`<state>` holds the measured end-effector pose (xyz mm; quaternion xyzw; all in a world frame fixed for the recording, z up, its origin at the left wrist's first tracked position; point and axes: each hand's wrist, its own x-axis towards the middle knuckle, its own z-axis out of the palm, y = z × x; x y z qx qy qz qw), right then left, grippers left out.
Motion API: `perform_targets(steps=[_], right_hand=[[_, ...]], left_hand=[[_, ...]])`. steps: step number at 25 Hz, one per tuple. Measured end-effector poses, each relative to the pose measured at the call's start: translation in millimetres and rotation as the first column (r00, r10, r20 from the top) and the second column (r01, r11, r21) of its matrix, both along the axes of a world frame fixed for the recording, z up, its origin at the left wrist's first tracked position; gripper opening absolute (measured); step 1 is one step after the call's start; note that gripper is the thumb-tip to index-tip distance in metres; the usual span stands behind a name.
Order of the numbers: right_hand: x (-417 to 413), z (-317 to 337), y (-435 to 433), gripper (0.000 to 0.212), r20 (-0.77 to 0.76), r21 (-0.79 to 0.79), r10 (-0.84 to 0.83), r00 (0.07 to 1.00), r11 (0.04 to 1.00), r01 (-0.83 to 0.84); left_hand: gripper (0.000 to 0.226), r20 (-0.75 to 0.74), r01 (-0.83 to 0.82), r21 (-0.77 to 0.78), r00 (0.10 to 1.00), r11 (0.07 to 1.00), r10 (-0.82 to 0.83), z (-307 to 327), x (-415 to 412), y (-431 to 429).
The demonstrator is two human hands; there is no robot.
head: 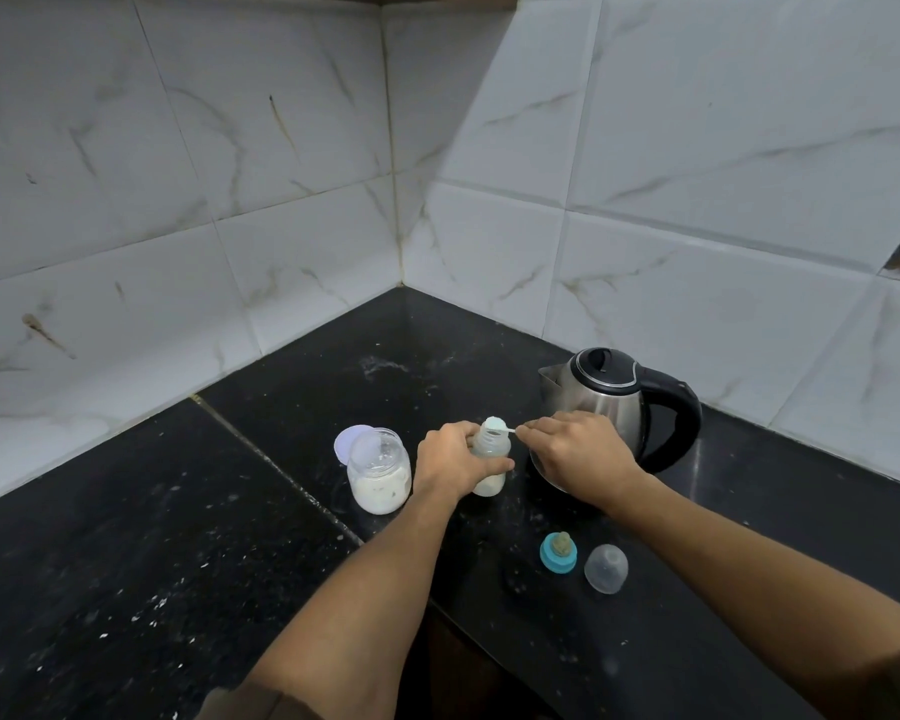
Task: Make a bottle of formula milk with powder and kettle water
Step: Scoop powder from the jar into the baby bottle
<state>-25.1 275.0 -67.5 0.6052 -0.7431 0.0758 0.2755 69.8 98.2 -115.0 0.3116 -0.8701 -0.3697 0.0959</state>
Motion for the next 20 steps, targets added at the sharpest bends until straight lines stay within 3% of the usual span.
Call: perform_targets(steps=[4,7,9,13,17,19,20], right_hand=[[0.1,7.7,0.3,0.015,0.249,-0.106,-0.087,0.965,0.988,0.117],[-4.4,16.1,-4.8,0.01,0.603,-0.052,-0.182,0.777,0.962,0.266],[-7.7,18.7,-8.5,0.01,0.733,-0.002,-0.22,0.644,0.946,0.325],[-6.2,22.1,-12.0,0.019,0.871,0.041,-0.191,0.453,0.946,0.321],[-4.4,32.7,-18.8,0.02,0.914,0.01,-0.142,0.38,0.944,0.33],[-4.4,40.8,-23.6,0.02,0.931,-0.057,-0.084,0.356,0.928,0.367],[-4.5,45.0,-27.2,0.019,0.932,-0.088,-0.062,0.358,0.917,0.388]], left_hand=[[0.067,0.005,0.007,0.034,1.0,0.999,-0.007,-5.4,3.2,1.8],[0.067,0.017,0.025,0.072,1.0,0.997,-0.026,-14.5,9.8,6.7],[0.067,0.025,0.041,0.102,0.999,0.994,-0.044,-19.5,13.3,8.4],[0.073,0.047,0.047,0.133,0.997,0.99,-0.053,-18.2,16.5,7.6],[0.116,0.072,0.114,0.138,0.99,0.984,-0.125,-8.5,20.5,5.3],[0.136,0.023,0.121,0.192,0.992,0.974,-0.127,2.3,23.5,1.1],[0.136,-0.035,0.102,0.22,0.995,0.97,-0.097,9.3,24.9,-1.5]])
